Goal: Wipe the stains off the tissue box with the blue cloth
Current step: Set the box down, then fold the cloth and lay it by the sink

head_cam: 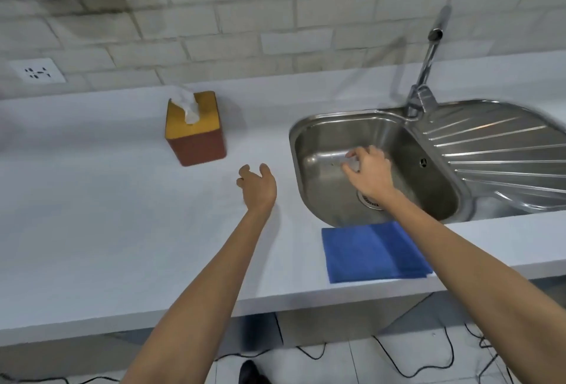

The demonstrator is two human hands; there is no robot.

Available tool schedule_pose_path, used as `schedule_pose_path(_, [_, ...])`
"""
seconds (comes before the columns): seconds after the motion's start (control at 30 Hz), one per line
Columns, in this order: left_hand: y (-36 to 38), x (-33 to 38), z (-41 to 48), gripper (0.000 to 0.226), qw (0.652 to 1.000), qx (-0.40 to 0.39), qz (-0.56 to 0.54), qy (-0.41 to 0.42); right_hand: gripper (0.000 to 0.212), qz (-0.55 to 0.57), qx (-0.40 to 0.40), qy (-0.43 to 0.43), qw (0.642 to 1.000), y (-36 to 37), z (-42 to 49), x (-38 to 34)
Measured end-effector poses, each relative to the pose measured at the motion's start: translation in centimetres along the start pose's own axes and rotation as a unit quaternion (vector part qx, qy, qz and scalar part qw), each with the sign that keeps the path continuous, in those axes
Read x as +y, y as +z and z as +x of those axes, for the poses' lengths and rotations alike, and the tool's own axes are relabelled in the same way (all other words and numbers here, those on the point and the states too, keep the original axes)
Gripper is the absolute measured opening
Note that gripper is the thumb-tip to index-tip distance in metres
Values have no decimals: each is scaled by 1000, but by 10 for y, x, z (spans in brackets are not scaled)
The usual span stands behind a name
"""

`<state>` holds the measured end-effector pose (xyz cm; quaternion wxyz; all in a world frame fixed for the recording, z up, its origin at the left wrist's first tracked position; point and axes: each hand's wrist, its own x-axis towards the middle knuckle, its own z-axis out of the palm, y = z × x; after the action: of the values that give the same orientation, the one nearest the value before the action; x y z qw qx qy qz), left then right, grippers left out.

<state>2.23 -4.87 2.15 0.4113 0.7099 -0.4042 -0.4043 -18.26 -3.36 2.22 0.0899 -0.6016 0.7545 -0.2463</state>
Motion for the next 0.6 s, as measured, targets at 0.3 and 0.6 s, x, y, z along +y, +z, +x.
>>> schedule_pose_path(0.3, [-74, 21, 116, 63, 955, 64, -221, -185, 28, 169, -106, -8, 980, 46, 67, -107])
schedule_pose_path(0.6, [-102, 31, 196, 89, 932, 55, -275, -231, 40, 223, -169, 17, 960, 94, 129, -172])
